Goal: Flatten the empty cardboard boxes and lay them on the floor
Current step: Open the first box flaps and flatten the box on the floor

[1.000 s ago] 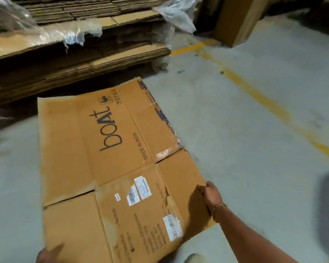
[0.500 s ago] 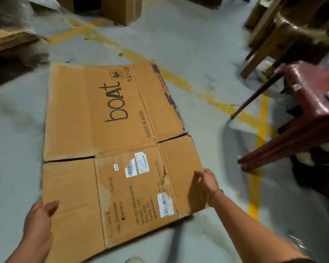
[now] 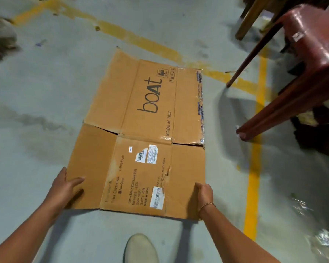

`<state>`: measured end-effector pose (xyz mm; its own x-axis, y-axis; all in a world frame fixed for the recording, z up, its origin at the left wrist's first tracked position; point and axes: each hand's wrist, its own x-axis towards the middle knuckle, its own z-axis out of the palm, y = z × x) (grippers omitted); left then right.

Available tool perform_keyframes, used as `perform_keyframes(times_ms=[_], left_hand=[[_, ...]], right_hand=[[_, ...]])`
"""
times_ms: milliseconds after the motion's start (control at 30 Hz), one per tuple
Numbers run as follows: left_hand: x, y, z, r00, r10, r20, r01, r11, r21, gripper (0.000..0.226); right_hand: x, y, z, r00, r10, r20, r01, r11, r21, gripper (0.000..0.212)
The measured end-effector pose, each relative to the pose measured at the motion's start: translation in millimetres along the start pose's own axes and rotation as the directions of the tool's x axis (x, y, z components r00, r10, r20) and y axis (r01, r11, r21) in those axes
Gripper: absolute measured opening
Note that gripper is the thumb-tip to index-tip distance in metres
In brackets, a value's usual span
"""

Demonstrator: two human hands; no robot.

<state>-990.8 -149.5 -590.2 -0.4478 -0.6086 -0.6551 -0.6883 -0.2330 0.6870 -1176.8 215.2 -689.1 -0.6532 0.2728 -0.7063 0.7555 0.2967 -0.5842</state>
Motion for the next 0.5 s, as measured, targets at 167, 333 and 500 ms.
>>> perform_keyframes(times_ms=[167, 333, 500], left_hand=[[-4, -13, -27, 0.999, 0.051, -0.013, -0.047, 0.974, 0.22, 0.051], [-8, -25, -35, 0.964, 0.092, -0.249, 0.001, 0.937, 0.348, 0.02], [-4, -40, -48, 0.932, 0.081, -0.353, 0.035, 0.95, 0.311, 0.016]], right_hand=[[-1, -12, 44, 0.999, -0.05, 0.01, 0.049, 0.999, 0.021, 0.021], [2, -54, 66, 0.983, -0.177, 0.048, 0.179, 0.982, -0.061, 0.013], [11, -101, 92, 0.955, -0.274, 0.112, 0.29, 0.942, -0.171, 0.022]])
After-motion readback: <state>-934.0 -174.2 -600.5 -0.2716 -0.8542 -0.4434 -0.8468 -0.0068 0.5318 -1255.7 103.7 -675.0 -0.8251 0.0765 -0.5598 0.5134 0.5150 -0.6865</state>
